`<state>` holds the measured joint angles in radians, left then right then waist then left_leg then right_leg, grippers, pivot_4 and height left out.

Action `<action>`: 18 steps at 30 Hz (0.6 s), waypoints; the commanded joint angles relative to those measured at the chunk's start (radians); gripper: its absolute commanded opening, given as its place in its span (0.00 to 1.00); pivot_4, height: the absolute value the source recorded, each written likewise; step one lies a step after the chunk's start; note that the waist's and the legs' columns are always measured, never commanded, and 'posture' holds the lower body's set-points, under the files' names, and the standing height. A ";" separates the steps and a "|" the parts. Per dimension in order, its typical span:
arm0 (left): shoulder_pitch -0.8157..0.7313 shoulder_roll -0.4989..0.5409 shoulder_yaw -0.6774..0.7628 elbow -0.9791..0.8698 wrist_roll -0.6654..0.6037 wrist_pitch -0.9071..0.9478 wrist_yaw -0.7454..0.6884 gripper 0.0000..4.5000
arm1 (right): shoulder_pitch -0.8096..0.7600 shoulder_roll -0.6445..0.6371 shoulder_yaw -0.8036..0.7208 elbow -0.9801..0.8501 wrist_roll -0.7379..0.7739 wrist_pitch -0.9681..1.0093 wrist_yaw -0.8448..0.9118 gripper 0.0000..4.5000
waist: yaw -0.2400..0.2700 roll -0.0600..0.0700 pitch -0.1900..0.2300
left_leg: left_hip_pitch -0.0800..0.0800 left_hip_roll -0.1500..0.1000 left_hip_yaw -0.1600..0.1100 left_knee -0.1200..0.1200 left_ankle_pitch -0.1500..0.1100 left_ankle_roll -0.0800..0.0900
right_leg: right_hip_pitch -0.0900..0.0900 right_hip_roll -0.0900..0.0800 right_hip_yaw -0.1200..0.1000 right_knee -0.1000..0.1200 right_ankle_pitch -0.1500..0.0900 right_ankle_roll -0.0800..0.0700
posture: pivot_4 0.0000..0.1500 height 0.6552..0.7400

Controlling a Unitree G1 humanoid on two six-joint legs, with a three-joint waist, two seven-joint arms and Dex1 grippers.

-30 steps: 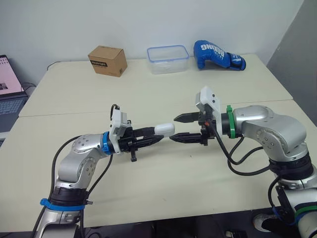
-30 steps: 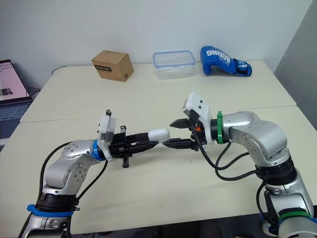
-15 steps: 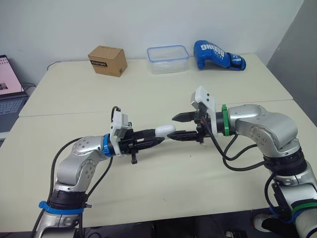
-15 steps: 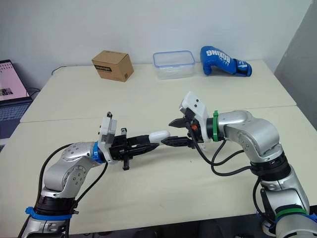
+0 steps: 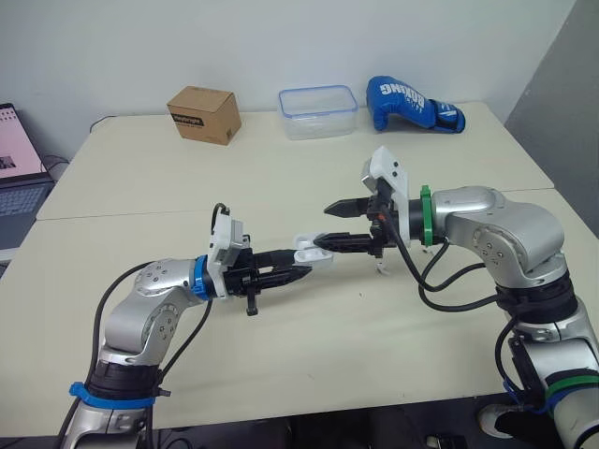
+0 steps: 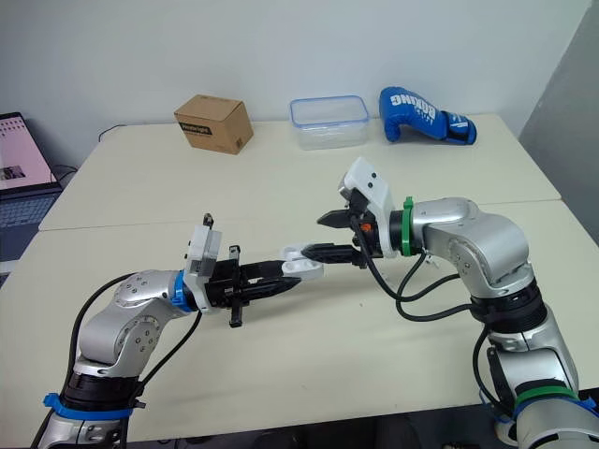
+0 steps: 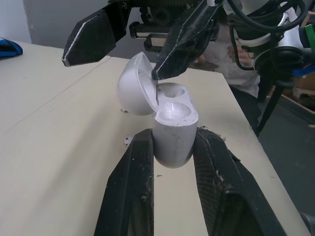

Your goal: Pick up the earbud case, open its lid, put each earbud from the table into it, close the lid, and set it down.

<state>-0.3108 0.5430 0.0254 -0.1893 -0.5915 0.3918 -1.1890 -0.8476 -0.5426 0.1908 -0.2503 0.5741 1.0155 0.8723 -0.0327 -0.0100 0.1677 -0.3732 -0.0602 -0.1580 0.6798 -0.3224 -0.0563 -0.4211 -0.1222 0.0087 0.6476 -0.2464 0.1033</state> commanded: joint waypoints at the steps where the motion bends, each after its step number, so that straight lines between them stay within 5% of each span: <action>1: 0.002 0.004 0.003 -0.027 -0.016 -0.013 0.000 0.17 | -0.026 -0.001 -0.033 -0.018 0.026 -0.003 0.010 0.81 | 0.000 0.000 0.000 | 0.000 0.000 0.000 0.000 0.000 0.000 | 0.000 0.000 0.000 0.000 0.000 0.000 | 1.00 0.89; 11: -0.017 0.045 0.069 0.067 -0.006 -0.047 0.001 0.17 | -0.116 -0.165 -0.092 0.020 0.096 0.022 0.149 0.81 | 0.000 0.000 0.000 | 0.000 0.000 0.000 0.000 0.000 0.000 | 0.000 0.000 -0.001 0.000 0.000 0.000 | 1.00 0.89; 18: -0.054 0.075 0.072 0.117 -0.001 -0.073 -0.026 0.17 | -0.194 -0.326 0.216 0.129 -0.190 -0.034 0.209 0.81 | -0.001 0.000 0.000 | 0.000 0.000 0.001 0.000 0.000 0.000 | 0.000 0.000 0.000 0.000 0.000 0.000 | 1.00 0.89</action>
<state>-0.3393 0.6086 0.0842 -0.0630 -0.5894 0.3401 -1.2025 -0.9909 -0.8644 0.3766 -0.1168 0.4376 1.0072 1.0675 -0.0341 -0.0100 0.1678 -0.3734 -0.0598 -0.1566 0.6795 -0.3224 -0.0561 -0.4218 -0.1220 0.0088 0.6475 -0.2464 0.1032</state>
